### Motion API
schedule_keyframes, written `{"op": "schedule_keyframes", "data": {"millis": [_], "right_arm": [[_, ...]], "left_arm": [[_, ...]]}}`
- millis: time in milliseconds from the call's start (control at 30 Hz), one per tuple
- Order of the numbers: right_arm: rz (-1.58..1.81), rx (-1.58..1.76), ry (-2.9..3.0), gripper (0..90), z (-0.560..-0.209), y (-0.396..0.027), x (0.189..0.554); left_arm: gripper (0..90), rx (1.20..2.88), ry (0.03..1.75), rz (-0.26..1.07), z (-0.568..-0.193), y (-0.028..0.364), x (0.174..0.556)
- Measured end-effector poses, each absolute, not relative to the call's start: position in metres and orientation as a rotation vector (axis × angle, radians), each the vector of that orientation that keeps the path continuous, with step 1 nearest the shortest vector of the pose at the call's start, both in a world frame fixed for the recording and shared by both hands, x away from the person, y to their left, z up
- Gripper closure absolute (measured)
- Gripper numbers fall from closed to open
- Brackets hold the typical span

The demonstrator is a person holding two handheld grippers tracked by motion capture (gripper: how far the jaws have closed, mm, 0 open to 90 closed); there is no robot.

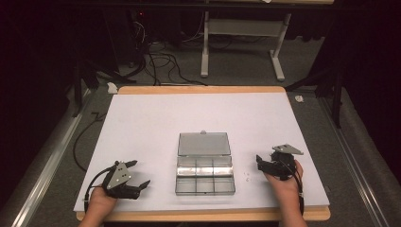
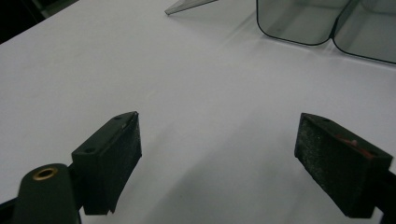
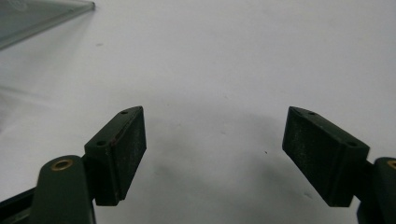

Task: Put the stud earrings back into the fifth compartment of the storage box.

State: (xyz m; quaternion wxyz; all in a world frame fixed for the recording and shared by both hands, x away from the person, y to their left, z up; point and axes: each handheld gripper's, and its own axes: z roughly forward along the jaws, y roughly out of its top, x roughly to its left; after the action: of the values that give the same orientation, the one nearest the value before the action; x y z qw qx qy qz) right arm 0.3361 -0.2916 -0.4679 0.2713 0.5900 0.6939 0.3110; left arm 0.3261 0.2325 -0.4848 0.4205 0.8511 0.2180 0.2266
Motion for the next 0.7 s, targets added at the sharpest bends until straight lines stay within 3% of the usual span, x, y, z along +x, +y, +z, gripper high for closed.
{"op": "schedule_keyframes", "data": {"millis": [700], "right_arm": [[0.883,1.574,1.902,35.3,-0.4623,-0.2855,0.327]], "left_arm": [[15.1,2.128,0.546,0.554,-0.4845,0.2335,0.3268]]}}
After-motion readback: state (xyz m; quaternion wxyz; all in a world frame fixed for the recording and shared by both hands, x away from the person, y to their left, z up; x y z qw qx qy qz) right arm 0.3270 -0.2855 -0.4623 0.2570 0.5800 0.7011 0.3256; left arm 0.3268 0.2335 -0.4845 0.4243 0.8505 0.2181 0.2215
